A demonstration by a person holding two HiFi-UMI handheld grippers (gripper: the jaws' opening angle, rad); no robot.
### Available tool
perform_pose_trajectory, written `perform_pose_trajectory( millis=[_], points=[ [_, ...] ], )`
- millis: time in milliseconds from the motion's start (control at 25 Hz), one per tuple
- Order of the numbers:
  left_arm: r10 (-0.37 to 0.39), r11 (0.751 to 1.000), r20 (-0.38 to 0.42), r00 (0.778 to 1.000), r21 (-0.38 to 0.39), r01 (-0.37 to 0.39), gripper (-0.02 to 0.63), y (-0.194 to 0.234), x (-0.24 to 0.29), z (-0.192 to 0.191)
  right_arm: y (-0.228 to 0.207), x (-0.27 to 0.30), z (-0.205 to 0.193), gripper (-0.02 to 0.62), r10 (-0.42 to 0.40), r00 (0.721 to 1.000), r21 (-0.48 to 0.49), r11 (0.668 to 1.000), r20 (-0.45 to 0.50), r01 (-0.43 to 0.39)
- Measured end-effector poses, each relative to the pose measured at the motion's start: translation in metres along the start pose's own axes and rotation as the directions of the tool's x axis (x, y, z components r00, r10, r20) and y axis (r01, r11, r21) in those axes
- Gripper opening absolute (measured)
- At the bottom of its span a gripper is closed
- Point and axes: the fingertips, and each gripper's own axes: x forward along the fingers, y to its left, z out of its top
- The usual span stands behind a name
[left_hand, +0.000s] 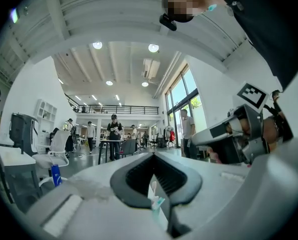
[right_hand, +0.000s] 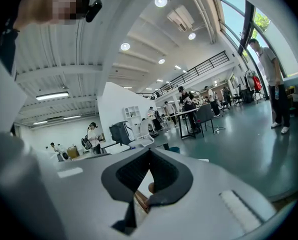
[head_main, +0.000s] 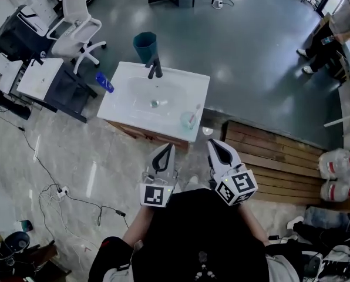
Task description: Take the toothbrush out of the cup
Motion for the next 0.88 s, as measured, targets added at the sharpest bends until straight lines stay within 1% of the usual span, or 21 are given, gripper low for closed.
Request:
perform_pose_trajectory(
  millis=[200, 320, 400, 520, 720, 880],
  points=[
    [-0.086, 0.996, -0.025, 0.996, -0.003, 0.086, 0.002, 0.011, 0.023, -0.013, -0.014, 0.01, -0.002, 0.003, -0.095, 0.995, 0.01, 0.995, -0.006, 0.095],
    [-0.167, 0.986, -0.068, 0.984, -0.015, 0.166, 0.002, 0.015, 0.035, -0.024, -0.021, 0.017, 0.0, 0.003, -0.167, 0.986, 0.028, 0.986, 0.0, 0.167],
    [-0.213, 0.977, -0.101, 0.972, -0.017, 0.213, 0.002, 0.022, 0.048, -0.033, -0.026, 0.025, 0.004, 0.003, -0.205, 0.979, 0.033, 0.978, 0.011, 0.205],
    [-0.28, 0.96, -0.105, 0.954, -0.001, 0.282, 0.002, 0.032, 0.07, -0.04, -0.033, 0.036, 0.005, 0.003, -0.264, 0.964, 0.032, 0.964, 0.017, 0.263],
    [-0.38, 0.924, -0.114, 0.918, -0.012, 0.381, 0.002, 0.043, 0.091, -0.052, -0.037, 0.041, 0.001, 0.003, -0.377, 0.926, 0.067, 0.925, 0.024, 0.375],
    [-0.453, 0.889, -0.123, 0.883, 0.011, 0.458, 0.002, 0.046, 0.106, -0.065, -0.041, 0.044, -0.004, 0.003, -0.447, 0.894, 0.089, 0.892, 0.033, 0.443]
  ],
)
